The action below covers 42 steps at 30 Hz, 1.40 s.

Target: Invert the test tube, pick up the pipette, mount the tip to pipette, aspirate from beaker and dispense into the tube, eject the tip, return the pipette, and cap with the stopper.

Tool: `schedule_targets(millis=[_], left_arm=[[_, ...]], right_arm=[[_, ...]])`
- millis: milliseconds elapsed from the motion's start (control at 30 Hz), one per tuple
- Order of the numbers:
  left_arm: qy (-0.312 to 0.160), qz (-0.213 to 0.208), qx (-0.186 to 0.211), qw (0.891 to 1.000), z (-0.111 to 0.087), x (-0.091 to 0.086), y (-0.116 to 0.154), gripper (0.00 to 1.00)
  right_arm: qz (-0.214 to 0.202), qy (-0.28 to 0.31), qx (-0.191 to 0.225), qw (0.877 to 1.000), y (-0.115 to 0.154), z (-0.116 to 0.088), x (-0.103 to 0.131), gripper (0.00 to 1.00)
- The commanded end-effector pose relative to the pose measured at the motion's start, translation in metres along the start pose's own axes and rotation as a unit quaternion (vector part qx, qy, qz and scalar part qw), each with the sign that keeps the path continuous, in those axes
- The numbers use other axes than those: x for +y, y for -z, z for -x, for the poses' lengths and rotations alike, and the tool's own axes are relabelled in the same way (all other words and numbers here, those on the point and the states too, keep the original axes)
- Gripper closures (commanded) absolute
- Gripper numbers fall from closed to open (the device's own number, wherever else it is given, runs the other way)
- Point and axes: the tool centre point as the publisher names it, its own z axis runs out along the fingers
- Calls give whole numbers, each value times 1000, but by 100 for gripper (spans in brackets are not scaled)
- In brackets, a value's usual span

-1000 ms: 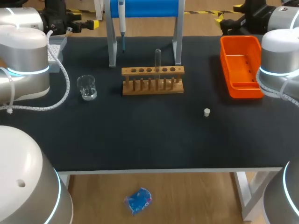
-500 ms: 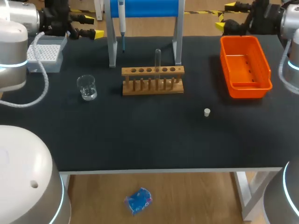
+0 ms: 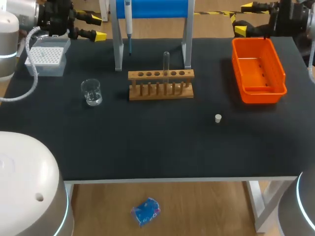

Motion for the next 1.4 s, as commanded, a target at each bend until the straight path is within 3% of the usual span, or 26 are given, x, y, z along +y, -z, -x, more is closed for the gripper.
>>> schedule_targets(millis=[33,233,533,1000,1233,1400], left_arm=[[-12,13,-26,1000,-6,6,-10,0],[-26,15,-67,997,-20,15,-24,0],[-53,38,-61,996,-46,21,-48,0],[-53,38,-61,996,-46,21,-48,0],[-61,52,-46,996,-61,25,-79,0],[-56,52,-29,997,-74,27,-101,0]], right_arm=[[7,0,26,1000,-5,-14,-6,0],[26,-11,71,997,-12,-54,-25,0],[55,8,124,991,-33,-101,-47,0],[55,8,124,991,-33,-101,-47,0],[70,-24,141,987,-67,-105,-71,0],[79,-23,168,982,-92,-107,-75,0]])
